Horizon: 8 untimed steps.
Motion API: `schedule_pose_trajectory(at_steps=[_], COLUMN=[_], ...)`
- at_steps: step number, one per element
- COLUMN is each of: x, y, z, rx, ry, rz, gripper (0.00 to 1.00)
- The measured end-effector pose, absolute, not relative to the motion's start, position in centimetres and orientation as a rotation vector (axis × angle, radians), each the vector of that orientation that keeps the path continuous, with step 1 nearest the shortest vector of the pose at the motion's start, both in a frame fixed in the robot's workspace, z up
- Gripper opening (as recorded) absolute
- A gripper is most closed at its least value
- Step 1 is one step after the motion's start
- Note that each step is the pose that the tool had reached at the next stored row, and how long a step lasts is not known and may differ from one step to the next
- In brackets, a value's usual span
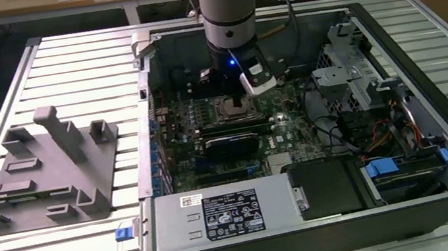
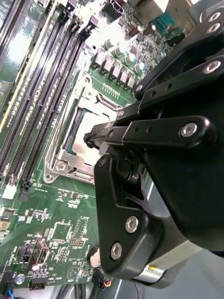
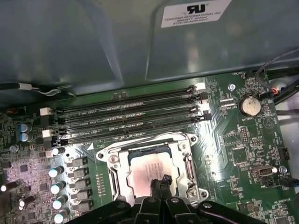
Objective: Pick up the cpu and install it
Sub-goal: 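Install the second cpu locking lever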
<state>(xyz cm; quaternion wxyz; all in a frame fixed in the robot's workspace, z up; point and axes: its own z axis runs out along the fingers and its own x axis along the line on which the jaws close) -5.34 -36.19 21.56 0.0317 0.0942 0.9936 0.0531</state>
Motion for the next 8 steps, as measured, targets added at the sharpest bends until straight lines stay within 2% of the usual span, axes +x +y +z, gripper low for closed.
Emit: schedule_pose_trajectory(at_steps=[8], x=[-5.34], y=[-36.18], z=[21.68], rx=[0.290], ry=[3.060], rz=[0.153], gripper=[0.11])
